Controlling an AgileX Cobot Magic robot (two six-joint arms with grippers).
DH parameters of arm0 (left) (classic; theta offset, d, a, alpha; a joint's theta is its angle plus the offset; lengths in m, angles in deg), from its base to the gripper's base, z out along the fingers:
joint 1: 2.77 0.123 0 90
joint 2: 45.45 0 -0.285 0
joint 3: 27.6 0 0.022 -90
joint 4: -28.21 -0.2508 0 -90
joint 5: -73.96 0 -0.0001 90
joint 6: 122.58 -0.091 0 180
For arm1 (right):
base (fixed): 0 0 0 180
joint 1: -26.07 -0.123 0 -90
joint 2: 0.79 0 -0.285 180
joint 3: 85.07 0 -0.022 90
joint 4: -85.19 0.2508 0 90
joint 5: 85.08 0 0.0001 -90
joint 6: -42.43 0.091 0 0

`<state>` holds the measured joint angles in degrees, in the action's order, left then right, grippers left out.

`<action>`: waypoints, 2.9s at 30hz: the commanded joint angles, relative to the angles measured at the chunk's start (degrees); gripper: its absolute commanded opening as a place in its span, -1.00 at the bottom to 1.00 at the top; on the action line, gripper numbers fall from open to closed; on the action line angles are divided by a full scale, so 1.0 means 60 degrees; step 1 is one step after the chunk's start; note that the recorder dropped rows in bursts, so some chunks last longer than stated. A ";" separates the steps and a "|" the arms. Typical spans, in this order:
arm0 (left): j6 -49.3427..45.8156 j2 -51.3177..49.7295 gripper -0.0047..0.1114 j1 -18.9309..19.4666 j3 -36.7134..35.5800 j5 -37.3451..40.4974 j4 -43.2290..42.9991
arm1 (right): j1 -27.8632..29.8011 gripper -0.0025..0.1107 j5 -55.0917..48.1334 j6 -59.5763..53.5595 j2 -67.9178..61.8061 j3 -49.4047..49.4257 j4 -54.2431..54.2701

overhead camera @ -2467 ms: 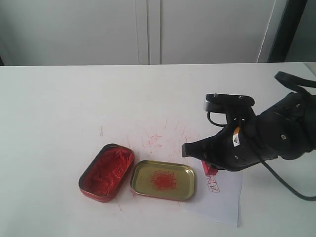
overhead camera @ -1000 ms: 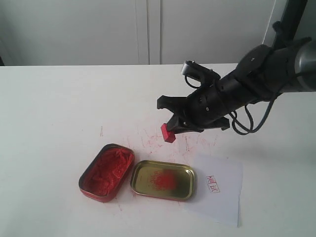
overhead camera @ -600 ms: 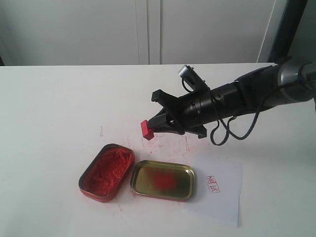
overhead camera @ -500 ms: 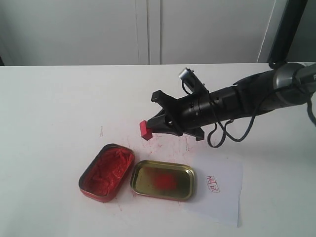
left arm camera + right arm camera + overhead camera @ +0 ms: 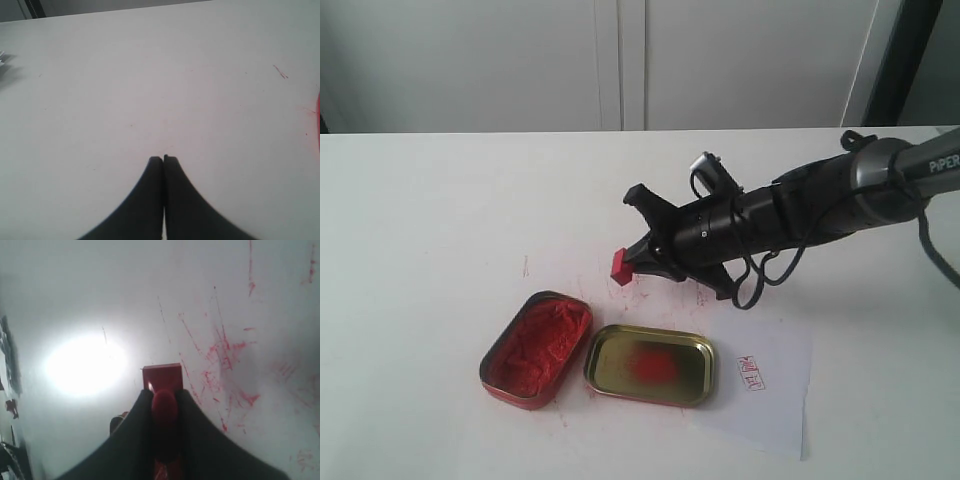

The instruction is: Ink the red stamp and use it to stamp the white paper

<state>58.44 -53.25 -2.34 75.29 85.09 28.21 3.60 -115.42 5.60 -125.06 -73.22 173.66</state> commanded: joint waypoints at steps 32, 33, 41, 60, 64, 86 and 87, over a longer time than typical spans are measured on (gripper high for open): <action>0.0037 0.0003 -0.92 -0.0006 -0.0017 -0.0008 0.0054 | -0.0583 -0.46 0.1832 0.0610 0.0162 0.0484 0.0309; 0.0037 0.0003 -0.92 -0.0006 -0.0017 -0.0008 0.0054 | -0.0583 -0.43 0.1832 0.0610 0.0162 0.0484 0.0309; 0.0037 0.0003 -0.92 -0.0006 -0.0017 -0.0008 0.0054 | -0.0583 -0.21 0.2121 0.0803 0.0183 0.0484 0.0266; 0.0037 0.0003 -0.92 -0.0006 -0.0017 -0.0008 0.0054 | -0.0527 -0.32 0.3691 0.0338 0.1260 0.1361 0.0060; 0.0037 0.0003 -0.92 -0.0006 -0.0017 -0.0008 0.0054 | -0.0527 -0.65 0.3442 0.0098 0.1439 0.1361 -0.0085; 0.0037 0.0003 -0.92 -0.0006 -0.0017 -0.0008 0.0054 | -0.0330 -0.96 0.1528 0.0771 0.2279 0.1361 -0.3778; 0.0037 0.0003 -0.92 -0.0006 -0.0017 -0.0008 0.0054 | -0.0210 -0.96 0.1228 0.1021 0.2349 0.1343 -0.4119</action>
<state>58.44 -53.25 -2.34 75.29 85.09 28.21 0.72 -104.13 9.08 -112.62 -65.40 153.82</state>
